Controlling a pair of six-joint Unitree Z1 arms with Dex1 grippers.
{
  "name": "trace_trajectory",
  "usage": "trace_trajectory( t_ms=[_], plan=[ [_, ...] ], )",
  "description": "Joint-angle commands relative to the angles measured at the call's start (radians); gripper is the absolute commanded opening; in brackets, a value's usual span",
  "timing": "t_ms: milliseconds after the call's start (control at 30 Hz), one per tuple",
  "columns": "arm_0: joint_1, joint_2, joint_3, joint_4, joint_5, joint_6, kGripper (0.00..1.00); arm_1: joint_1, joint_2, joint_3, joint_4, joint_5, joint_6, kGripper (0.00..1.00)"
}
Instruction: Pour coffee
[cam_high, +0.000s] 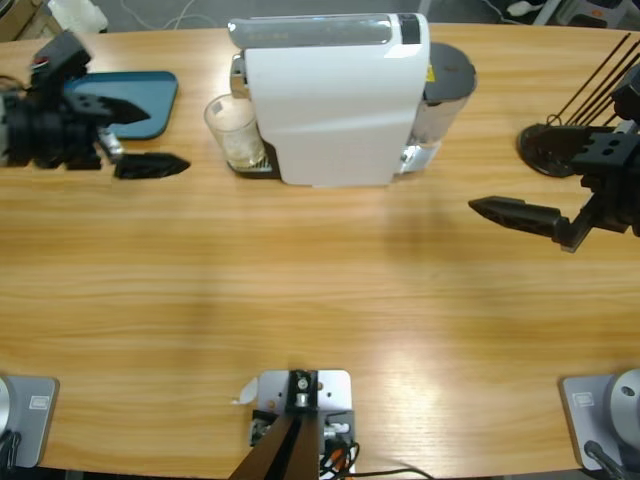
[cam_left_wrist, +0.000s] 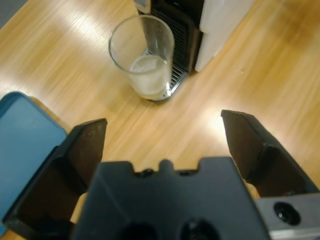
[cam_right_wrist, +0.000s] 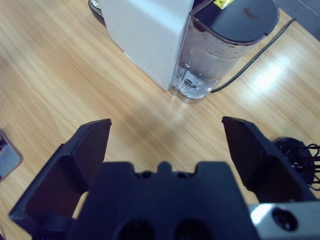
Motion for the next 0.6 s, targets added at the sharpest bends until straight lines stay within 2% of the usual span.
trace_trajectory(
  t_ms=[33,300,600],
  plan=[
    [0.024,0.214,-0.139,-0.01,-0.034,0.049,1.0,0.011,0.066,0.021,0.006,0.009,0.017,1.0],
    [0.045,0.305,-0.188,-0.018,-0.138,0.093,1.0,0.011,0.09,0.018,-0.004,0.016,0.017,1.0],
    [0.045,0.365,-0.212,-0.024,-0.154,0.137,1.0,0.011,0.089,0.02,0.0,0.018,0.017,1.0]
  ],
)
